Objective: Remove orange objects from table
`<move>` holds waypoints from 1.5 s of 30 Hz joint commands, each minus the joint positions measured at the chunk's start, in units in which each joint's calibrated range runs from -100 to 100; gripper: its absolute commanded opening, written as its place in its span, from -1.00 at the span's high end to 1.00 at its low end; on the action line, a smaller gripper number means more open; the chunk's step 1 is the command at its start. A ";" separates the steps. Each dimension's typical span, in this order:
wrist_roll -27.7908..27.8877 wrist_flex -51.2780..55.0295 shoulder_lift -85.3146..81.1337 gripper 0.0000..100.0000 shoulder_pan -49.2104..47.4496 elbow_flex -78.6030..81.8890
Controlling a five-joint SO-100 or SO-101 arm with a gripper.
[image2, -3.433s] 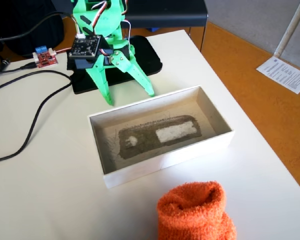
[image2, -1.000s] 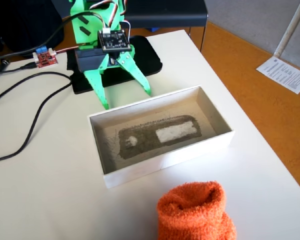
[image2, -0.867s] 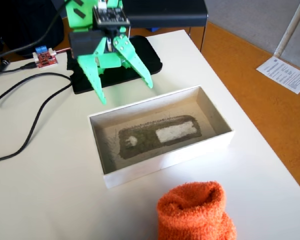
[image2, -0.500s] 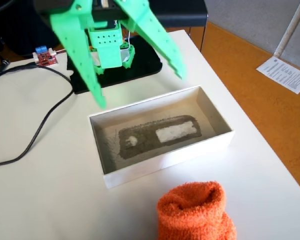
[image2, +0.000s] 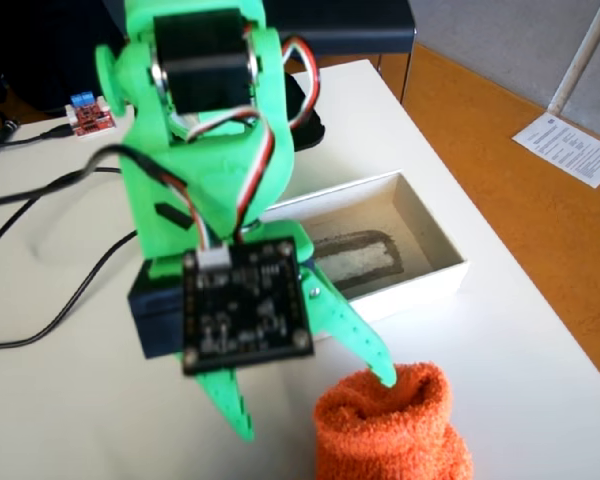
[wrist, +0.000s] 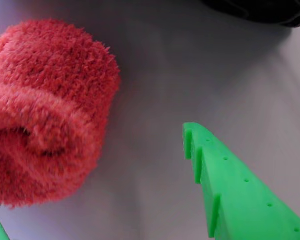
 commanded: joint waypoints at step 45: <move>-2.05 23.15 -4.80 1.00 -4.26 -37.13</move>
